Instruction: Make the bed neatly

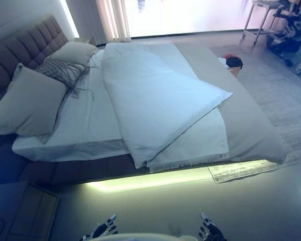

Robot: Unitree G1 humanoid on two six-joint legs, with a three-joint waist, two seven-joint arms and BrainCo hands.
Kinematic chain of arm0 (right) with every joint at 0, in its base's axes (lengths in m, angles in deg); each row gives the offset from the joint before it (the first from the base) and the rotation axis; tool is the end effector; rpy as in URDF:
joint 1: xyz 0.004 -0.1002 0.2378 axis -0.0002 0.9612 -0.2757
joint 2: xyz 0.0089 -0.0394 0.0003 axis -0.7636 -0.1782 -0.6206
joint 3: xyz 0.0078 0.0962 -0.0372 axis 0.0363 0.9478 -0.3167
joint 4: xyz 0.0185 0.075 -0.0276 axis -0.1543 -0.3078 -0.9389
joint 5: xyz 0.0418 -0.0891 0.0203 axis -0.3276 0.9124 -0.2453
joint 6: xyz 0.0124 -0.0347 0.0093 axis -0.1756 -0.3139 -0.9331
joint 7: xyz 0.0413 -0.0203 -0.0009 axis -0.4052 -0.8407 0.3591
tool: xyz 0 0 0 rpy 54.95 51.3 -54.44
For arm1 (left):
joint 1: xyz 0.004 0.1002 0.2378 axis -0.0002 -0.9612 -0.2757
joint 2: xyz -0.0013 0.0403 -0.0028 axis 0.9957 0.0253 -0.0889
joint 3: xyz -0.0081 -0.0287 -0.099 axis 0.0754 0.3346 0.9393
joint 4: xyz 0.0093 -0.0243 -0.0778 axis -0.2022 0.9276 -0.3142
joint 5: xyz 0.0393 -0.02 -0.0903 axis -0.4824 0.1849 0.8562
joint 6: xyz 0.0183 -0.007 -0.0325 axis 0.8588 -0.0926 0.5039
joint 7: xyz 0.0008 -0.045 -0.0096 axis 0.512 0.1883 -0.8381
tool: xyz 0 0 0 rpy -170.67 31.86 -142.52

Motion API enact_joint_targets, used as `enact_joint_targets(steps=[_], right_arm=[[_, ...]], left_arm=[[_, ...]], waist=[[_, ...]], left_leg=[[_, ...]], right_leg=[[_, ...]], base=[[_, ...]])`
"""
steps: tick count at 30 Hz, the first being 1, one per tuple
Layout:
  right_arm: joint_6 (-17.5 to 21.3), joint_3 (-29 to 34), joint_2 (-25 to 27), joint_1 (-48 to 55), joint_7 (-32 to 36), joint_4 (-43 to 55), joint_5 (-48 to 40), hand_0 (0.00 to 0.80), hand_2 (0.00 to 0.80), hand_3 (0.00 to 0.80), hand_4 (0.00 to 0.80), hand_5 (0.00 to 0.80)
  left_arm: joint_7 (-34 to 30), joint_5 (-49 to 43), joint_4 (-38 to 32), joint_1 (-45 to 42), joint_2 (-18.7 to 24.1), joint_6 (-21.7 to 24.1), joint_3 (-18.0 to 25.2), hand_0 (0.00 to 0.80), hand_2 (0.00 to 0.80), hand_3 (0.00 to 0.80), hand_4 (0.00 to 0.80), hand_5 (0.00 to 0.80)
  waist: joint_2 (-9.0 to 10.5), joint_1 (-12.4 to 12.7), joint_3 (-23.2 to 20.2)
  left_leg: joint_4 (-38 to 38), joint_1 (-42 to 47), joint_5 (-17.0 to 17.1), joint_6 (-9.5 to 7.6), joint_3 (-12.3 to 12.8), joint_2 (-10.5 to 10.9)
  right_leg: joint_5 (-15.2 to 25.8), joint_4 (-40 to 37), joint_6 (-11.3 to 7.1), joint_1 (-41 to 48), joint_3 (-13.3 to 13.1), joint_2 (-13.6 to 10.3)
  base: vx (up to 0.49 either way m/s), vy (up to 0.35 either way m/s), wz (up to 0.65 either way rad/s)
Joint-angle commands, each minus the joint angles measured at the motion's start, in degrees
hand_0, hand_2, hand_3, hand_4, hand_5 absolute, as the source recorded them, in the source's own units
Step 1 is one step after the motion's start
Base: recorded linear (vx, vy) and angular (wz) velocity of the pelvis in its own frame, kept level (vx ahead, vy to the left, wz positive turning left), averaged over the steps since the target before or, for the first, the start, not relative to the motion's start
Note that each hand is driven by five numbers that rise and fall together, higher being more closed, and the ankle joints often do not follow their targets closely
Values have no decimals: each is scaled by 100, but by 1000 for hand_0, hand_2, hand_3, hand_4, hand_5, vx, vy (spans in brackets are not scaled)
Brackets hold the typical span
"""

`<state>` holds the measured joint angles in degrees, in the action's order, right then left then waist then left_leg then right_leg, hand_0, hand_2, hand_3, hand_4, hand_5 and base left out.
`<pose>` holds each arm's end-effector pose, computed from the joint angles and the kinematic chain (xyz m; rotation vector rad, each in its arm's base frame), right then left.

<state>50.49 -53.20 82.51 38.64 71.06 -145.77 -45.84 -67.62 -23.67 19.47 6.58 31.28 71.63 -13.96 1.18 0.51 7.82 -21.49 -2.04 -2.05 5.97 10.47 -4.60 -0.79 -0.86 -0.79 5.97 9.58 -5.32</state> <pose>0.0636 -0.2212 -0.1193 0.5541 1.0564 -0.3462 0.0663 0.2192 -0.1190 -0.5052 1.0808 0.2958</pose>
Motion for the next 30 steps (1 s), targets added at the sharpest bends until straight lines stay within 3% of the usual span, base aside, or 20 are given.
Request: enact_joint_targets(steps=[1, 3, 5, 7, 11, 13, 15, 17, 19, 21, 23, 24, 26, 30], right_arm=[[16, -106, 252, -408, -71, -166, 198, 0, 0, 0, 0, 0], [-94, -55, 347, -432, -26, -146, 300, 0, 0, 0, 0, 0], [-143, -50, 391, -385, 4, -150, 408, 0, 0, 0, 0, 0], [-107, -38, 392, -304, 111, -198, 482, 0, 0, 0, 0, 0], [-24, -8, 320, -220, 338, -209, 472, 0, 0, 0, 0, 0], [-10, -41, 210, -279, 378, -228, 348, 0, 0, 0, 0, 0], [-81, 6, 135, -306, 399, -182, 303, 0, 0, 0, 0, 0], [-150, 63, 94, -316, 450, -153, 241, 0, 0, 0, 0, 0], [-146, 121, 63, -304, 422, -107, 218, 0, 0, 0, 0, 0], [-168, 131, 75, -272, 299, -54, 135, 0, 0, 0, 0, 0], [-158, 168, 112, -229, 227, -69, 190, 0, 0, 0, 0, 0], [-148, 183, 134, -215, 227, -101, 169, 0, 0, 0, 0, 0], [-165, 216, 205, -197, 230, -159, 174, 0, 0, 0, 0, 0], [-189, 164, 397, -378, 268, -160, 12, 0, 0, 0, 0, 0]], left_arm=[[-86, 252, 99, 174, -302, 9, 10, 0, 0, 0, 0, 0], [-21, 486, 104, 153, -314, 47, -5, 0, 0, 0, 0, 0], [63, 654, 139, 101, -338, 78, 26, 0, 0, 0, 0, 0], [55, 673, 215, -59, -366, 162, 137, 0, 0, 0, 0, 0], [115, 499, 359, -293, -362, 147, 360, 0, 0, 0, 0, 0], [258, 178, 444, -347, -318, 56, 475, 0, 0, 0, 0, 0], [339, 46, 500, -370, -232, -10, 500, 0, 0, 0, 0, 0], [303, -17, 507, -343, -144, -50, 513, 0, 0, 0, 0, 0], [263, -263, 473, -240, -46, -148, 431, 0, 0, 0, 0, 0], [248, -407, 450, -117, 54, -201, 300, 0, 0, 0, 0, 0], [204, -508, 449, 30, 163, -191, 172, 0, 0, 0, 0, 0], [156, -573, 432, 75, 230, -203, 122, 0, 0, 0, 0, 0], [103, -673, 357, 201, 372, -240, 33, 0, 0, 0, 0, 0], [27, -463, 139, 439, 441, -247, -121, 0, 0, 0, 0, 0]], waist=[[-150, -2, 431], [-265, 85, 488], [-262, 234, 506], [-252, 355, 487], [-318, 485, 378], [-295, 578, 178], [-262, 652, 7], [-198, 676, -191], [-122, 641, -342], [-97, 597, -436], [-98, 518, -503], [-109, 452, -513], [-136, 342, -503], [-405, 144, -184]], left_leg=[[561, -731, 605, -204, 256, -38], [1731, -788, 1159, -64, 212, -283], [2560, -940, 1480, 60, -110, -429], [2649, -1129, 1599, 156, -343, -624], [2604, -1035, 1716, 263, -307, -839], [2592, -913, 1470, 223, -180, -820], [2368, -844, 1473, 163, -273, -646], [2137, -798, 1211, 7, -284, -464], [1933, -744, 908, -296, -274, -111], [1740, -802, 700, -514, -285, 141], [1657, -823, 577, -711, -318, 332], [1675, -807, 557, -773, -316, 402], [1752, -710, 530, -838, -262, 516], [1782, -499, 515, -671, -123, 400]], right_leg=[[-260, 384, 56, 160, -24, 385], [-360, 297, -8, 378, -126, 450], [-495, 231, -58, 663, -285, 419], [-739, 249, -81, 936, -365, 375], [-1204, 406, -232, 1419, -321, 179], [-1318, 496, -455, 1656, -159, -139], [-1294, 575, -636, 1836, -48, -421], [-1082, 758, -776, 1805, 70, -728], [-430, 1245, -836, 1598, 61, -1028], [-60, 1712, -794, 1409, -46, -1146], [210, 2196, -741, 1075, -182, -1135], [207, 2387, -723, 884, -278, -972], [247, 2446, -654, 386, -230, -790], [-145, 1616, -426, -883, 82, -522]], base=[[214, 200, -21], [321, 227, -19], [349, 171, -3], [393, 165, -10], [485, 261, -46], [592, 355, -29], [583, 405, -13], [510, 423, -10], [449, 423, 14], [386, 349, 36], [356, 275, 20], [302, 197, 10], [237, 116, 15], [53, -27, -11]])
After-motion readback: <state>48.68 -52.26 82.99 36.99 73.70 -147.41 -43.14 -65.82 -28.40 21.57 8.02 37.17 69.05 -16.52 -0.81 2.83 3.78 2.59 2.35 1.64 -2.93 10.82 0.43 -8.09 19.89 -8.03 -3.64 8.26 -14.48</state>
